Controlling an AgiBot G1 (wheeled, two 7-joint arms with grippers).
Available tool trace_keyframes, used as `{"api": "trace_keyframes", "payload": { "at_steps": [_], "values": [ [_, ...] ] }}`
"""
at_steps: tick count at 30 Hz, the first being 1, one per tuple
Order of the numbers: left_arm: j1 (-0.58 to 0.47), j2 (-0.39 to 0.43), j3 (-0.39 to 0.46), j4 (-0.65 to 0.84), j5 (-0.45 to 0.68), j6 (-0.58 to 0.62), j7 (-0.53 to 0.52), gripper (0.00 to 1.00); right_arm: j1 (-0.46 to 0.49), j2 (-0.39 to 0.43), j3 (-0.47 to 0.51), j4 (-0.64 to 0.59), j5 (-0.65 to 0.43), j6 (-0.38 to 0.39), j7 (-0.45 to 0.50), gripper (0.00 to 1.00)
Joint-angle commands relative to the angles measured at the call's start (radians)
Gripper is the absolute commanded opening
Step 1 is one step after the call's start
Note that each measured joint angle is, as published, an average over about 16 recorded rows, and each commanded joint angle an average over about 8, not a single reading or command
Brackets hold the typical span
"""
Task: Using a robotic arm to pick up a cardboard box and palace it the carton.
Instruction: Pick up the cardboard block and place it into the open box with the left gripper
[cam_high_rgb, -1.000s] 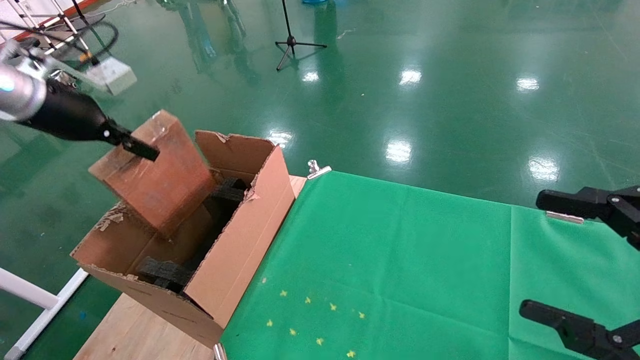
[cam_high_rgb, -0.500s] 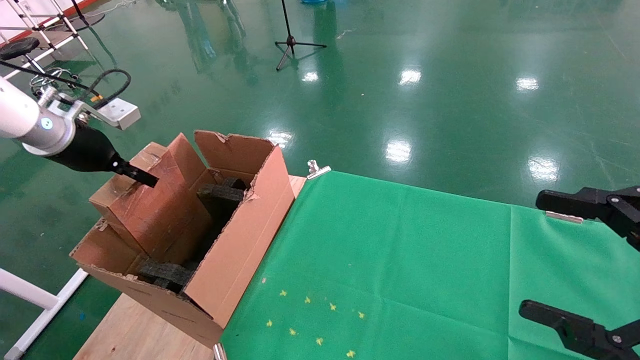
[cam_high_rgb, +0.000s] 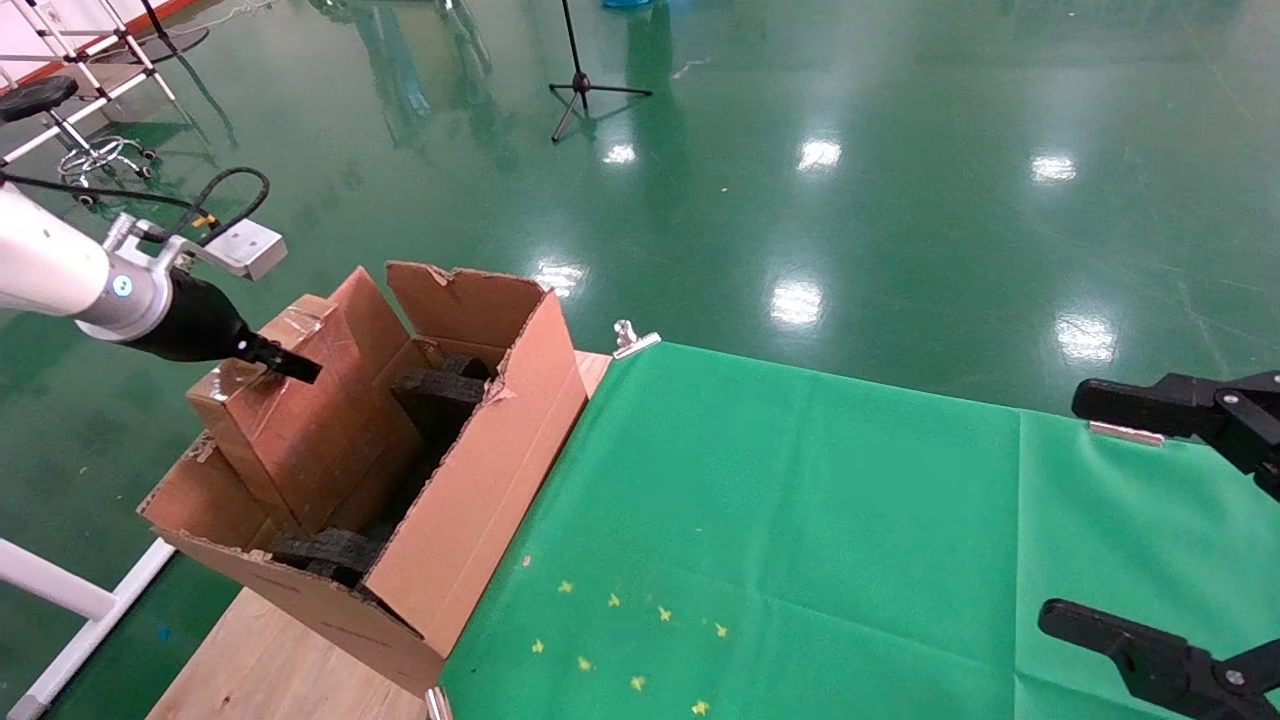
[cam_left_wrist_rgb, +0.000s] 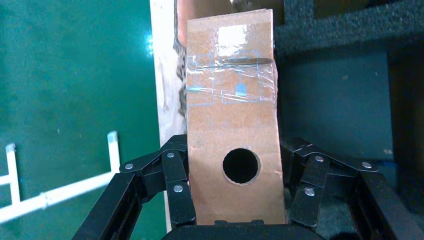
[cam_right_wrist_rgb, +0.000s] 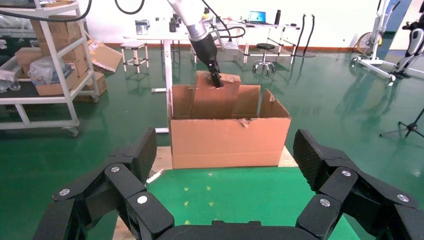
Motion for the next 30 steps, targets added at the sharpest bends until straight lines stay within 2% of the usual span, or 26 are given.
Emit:
{"api": "trace_keyframes", "payload": {
  "at_steps": [1, 10, 30],
  "values": [
    [0.010, -0.003, -0.011, -0.004, -0.016, -0.029, 0.014, 0.00, 0.000, 0.000, 0.000, 0.000, 0.000, 0.000, 0.000, 1.00],
    [0.079, 0.005, -0.042, 0.003, -0.060, -0.185, 0.045, 0.00, 0.000, 0.000, 0.000, 0.000, 0.000, 0.000, 0.000, 1.00],
    [0.271, -0.012, -0.105, 0.048, -0.152, -0.185, 0.076, 0.00, 0.000, 0.000, 0.000, 0.000, 0.000, 0.000, 0.000, 1.00]
  ]
}}
